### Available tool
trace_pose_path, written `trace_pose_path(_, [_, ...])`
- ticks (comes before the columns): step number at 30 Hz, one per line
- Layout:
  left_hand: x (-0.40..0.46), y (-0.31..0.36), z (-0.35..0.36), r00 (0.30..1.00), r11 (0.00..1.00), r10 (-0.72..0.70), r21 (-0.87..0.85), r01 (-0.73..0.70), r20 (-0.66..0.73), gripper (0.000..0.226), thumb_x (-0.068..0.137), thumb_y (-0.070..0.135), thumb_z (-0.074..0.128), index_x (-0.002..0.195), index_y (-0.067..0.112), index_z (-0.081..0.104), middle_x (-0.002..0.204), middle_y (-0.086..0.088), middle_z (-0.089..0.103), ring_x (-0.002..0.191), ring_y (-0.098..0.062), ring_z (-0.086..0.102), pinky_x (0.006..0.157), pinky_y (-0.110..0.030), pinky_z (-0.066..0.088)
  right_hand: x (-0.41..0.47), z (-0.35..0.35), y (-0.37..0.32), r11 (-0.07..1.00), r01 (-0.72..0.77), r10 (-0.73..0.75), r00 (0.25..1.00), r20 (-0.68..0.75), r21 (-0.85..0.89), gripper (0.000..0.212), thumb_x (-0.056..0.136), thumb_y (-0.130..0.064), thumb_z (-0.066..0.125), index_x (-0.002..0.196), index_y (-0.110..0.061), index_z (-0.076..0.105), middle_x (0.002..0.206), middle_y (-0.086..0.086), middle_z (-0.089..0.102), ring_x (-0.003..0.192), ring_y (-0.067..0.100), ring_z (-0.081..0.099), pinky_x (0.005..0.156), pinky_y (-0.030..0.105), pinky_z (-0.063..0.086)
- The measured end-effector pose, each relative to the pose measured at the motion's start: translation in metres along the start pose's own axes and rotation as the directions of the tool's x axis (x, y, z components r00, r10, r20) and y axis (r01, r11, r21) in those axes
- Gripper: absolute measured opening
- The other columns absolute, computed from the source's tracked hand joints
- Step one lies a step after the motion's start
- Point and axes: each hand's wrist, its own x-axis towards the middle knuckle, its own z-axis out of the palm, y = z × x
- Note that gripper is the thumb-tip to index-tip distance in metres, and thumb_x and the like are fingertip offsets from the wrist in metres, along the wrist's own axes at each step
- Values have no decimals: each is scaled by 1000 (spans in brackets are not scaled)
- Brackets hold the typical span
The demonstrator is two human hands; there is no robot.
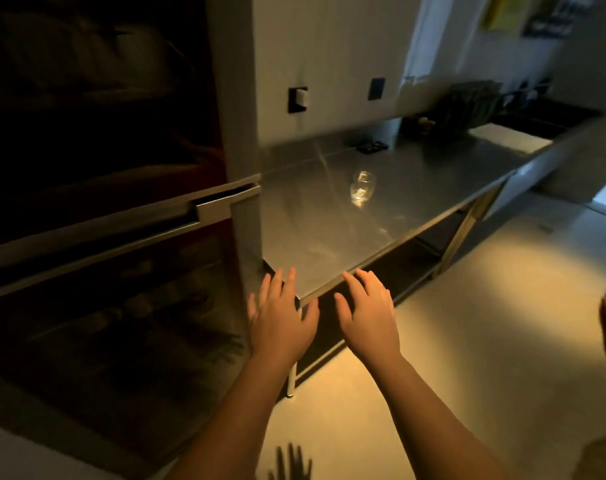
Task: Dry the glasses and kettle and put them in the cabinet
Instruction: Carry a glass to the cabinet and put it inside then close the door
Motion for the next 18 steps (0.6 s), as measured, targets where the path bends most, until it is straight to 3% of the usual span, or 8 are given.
trace_pose_path(8, [26, 55, 55, 996, 999, 30, 28, -32, 79, 68, 95, 58, 32, 153, 31, 10, 161, 7, 12, 148, -14, 3, 119, -45, 4, 25, -18, 70, 988, -152, 152, 988, 10, 39, 48, 97, -42, 43, 143, -28, 38, 152, -6, 33, 145, 14, 17, 118, 42, 18])
trace_pose_path(18, [101, 143, 112, 999, 1000, 6, 28, -5, -40, 67, 94, 54, 37, 152, 28, 18, 158, 7, 22, 148, -15, 10, 119, -46, 12, 123, -36, 163, 995, -82, 77, 994, 83, 62, 49, 98, -43, 40, 145, -32, 34, 155, -9, 27, 146, 11, 10, 120, 39, 7])
